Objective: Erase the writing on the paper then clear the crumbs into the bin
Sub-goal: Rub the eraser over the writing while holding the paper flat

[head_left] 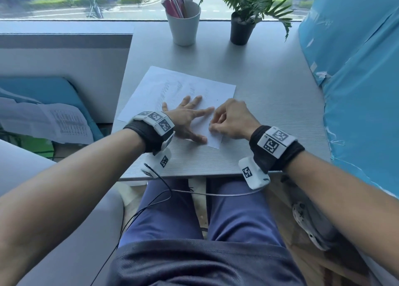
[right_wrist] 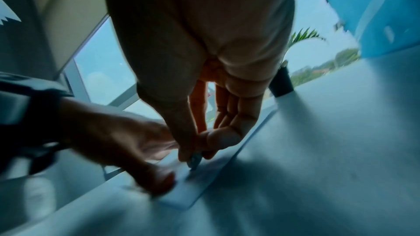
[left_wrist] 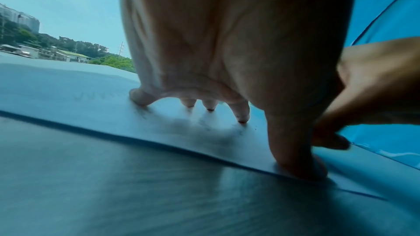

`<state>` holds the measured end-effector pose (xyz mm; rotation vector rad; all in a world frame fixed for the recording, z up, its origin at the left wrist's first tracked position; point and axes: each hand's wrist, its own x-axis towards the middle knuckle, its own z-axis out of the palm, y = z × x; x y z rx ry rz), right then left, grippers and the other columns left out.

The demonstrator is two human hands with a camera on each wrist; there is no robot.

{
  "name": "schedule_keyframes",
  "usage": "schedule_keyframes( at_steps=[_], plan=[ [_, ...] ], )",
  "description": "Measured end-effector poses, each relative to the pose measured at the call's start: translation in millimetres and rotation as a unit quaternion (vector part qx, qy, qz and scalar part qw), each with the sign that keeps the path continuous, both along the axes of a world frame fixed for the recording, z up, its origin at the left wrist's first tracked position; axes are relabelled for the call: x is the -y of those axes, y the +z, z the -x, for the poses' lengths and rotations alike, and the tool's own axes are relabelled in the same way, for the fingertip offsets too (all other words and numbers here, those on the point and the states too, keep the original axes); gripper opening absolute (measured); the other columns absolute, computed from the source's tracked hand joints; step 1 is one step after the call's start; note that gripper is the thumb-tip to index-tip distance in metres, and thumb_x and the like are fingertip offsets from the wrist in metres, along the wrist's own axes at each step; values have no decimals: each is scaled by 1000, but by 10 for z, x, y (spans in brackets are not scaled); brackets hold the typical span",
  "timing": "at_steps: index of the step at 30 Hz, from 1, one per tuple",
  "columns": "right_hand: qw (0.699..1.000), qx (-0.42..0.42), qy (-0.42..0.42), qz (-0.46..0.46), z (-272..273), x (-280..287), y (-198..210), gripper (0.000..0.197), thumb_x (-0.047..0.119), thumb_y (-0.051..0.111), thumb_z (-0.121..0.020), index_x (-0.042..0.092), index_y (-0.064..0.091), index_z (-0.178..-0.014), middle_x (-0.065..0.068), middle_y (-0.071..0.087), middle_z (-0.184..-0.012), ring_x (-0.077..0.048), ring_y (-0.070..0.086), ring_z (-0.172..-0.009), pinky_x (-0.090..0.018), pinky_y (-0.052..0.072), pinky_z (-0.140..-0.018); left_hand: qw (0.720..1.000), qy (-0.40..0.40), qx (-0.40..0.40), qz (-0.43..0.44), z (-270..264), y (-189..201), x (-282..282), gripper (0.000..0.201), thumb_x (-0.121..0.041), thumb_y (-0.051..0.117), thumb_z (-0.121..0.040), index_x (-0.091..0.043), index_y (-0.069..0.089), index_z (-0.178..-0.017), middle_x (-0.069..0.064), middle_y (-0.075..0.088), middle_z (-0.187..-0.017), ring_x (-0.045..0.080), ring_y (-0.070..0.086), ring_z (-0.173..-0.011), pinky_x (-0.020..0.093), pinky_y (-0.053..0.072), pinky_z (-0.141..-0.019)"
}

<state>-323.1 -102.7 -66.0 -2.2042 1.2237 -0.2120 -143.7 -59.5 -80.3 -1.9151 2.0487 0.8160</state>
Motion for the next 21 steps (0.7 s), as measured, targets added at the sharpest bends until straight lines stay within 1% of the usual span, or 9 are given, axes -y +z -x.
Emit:
schedule_keyframes(
  at_steps=[2, 6, 7, 10, 12, 15, 17, 19, 21],
  plan=[
    [999, -17, 43, -12, 2, -48, 12, 10, 22, 82, -72, 14, 79, -77, 12, 58, -65, 1, 54, -60, -11, 43, -57, 1000, -1, 5, -2, 14, 20, 18, 108, -76, 67, -70, -57, -2, -150, -11, -28, -161, 18, -25, -148, 79, -1, -105],
    [1000, 1, -30, 5, 31, 165, 53, 11, 22, 82, -71, 14, 79, -77, 7, 63, -66, -9, 62, -68, -18, 46, -62, 1000, -4, 17, -14, 33, 47, 50, 109, -75, 69, -69, -57, -4, -149, -11, -29, -160, 20, -25, -148, 80, 3, -106],
    [1000, -2, -22, 9, 23, 124, 59, 9, 20, 81, -72, 13, 78, -76, 8, 61, -65, -9, 61, -66, -17, 45, -61, 1000, -5, 19, -15, 34, 48, 52, 110, -75, 69, -69, -57, -4, -149, -11, -29, -160, 20, -25, -148, 80, 3, -106],
    [997, -27, 79, -3, -7, -133, 80, 5, 17, 79, -74, 13, 77, -76, 21, 51, -62, -2, 54, -57, -9, 41, -54, 1000, -8, 22, -15, 19, 40, 54, 112, -76, 69, -67, -58, -6, -149, -11, -30, -160, 20, -26, -148, 80, 2, -105],
    [998, -33, 60, -1, 26, -24, 80, 7, 19, 80, -73, 14, 78, -77, 18, 56, -62, -3, 58, -60, -8, 41, -55, 1000, -9, 21, -19, 25, 35, 49, 113, -76, 69, -67, -58, -6, -149, -11, -30, -160, 20, -27, -148, 80, 2, -105],
    [999, 0, -39, 7, 75, 190, 80, 8, 21, 80, -71, 15, 79, -76, 6, 65, -66, -7, 64, -67, -17, 50, -61, 1000, -10, 24, -17, 38, 49, 55, 111, -74, 70, -69, -58, -5, -149, -11, -29, -160, 21, -26, -148, 81, 3, -105],
    [1000, -7, 1, -1, 43, 47, 65, 5, 19, 79, -72, 15, 77, -74, 9, 63, -64, -4, 61, -63, -20, 51, -62, 999, -11, 25, -18, 27, 50, 54, 112, -75, 69, -68, -57, -6, -149, -11, -30, -160, 21, -26, -148, 81, 3, -105],
    [997, -28, 65, -18, 34, -123, 67, 4, 19, 80, -73, 16, 77, -75, 13, 60, -61, 1, 58, -58, -16, 47, -59, 999, -15, 23, -20, 16, 38, 57, 114, -78, 68, -66, -58, -7, -148, -11, -31, -159, 20, -28, -147, 81, 1, -104],
    [999, -21, 33, -20, 67, 23, 62, 6, 20, 81, -72, 16, 79, -76, 11, 64, -62, 0, 60, -60, -15, 47, -60, 999, -13, 21, -20, 19, 41, 63, 113, -77, 69, -67, -59, -6, -149, -12, -30, -160, 20, -27, -148, 81, 1, -104]
  ],
)
